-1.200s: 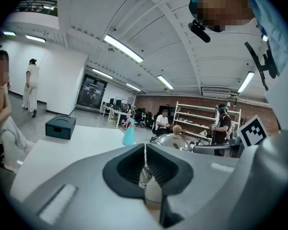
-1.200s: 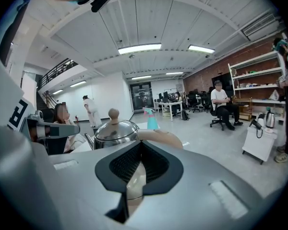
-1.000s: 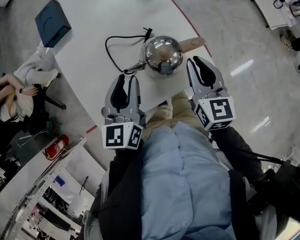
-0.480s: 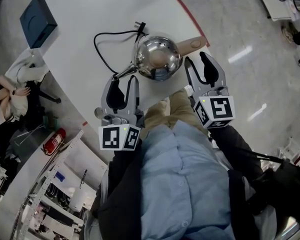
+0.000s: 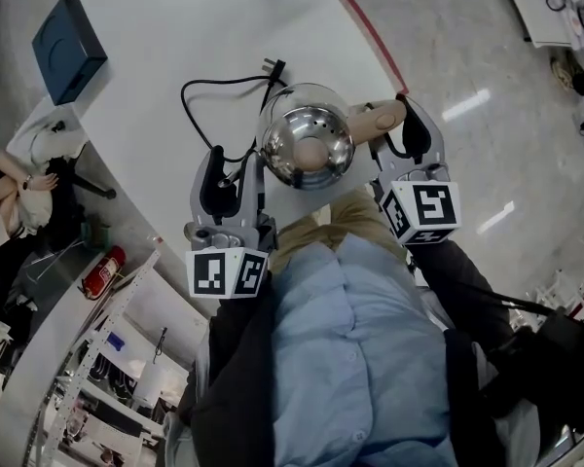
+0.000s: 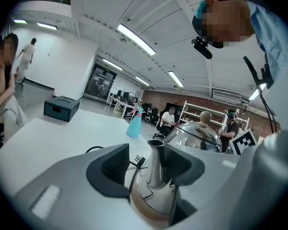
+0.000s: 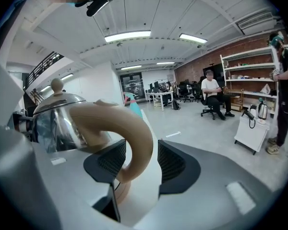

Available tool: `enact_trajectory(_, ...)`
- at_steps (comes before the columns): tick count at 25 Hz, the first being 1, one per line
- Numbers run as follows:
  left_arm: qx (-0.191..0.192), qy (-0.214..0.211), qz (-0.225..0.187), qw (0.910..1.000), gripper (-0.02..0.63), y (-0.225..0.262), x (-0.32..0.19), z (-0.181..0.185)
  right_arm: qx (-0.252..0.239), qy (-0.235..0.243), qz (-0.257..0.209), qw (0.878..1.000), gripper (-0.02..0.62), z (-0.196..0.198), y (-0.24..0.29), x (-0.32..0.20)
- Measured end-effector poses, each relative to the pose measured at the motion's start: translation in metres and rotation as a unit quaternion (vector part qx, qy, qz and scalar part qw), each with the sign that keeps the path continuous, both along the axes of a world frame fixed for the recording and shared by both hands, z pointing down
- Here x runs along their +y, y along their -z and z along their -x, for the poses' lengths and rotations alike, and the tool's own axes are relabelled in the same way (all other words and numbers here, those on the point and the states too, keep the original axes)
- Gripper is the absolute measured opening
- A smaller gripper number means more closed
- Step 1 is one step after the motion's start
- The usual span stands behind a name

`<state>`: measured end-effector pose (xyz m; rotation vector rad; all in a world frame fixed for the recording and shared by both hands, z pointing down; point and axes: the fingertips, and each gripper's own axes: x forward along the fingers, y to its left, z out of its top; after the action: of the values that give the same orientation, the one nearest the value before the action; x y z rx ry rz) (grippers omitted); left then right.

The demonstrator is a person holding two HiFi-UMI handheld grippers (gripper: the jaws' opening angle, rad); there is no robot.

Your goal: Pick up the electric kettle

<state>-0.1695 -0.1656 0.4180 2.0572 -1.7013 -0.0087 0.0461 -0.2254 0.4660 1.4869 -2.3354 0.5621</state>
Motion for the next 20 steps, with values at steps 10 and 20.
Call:
enact_trajectory(10,0.000,-0.014,-0.014,0.9998,0.078,0.006,-0.013,-0.010,0.011,0.027,0.004,1.000,0.107,0.014,-0.005,-0.017)
enact_trajectory(20,-0.008,-0.020,-0.032,0.9992,0.075,0.027,-0.014,-0.008,0.018,0.035,-0.014,0.999,0.101,0.016,0.016,-0.014)
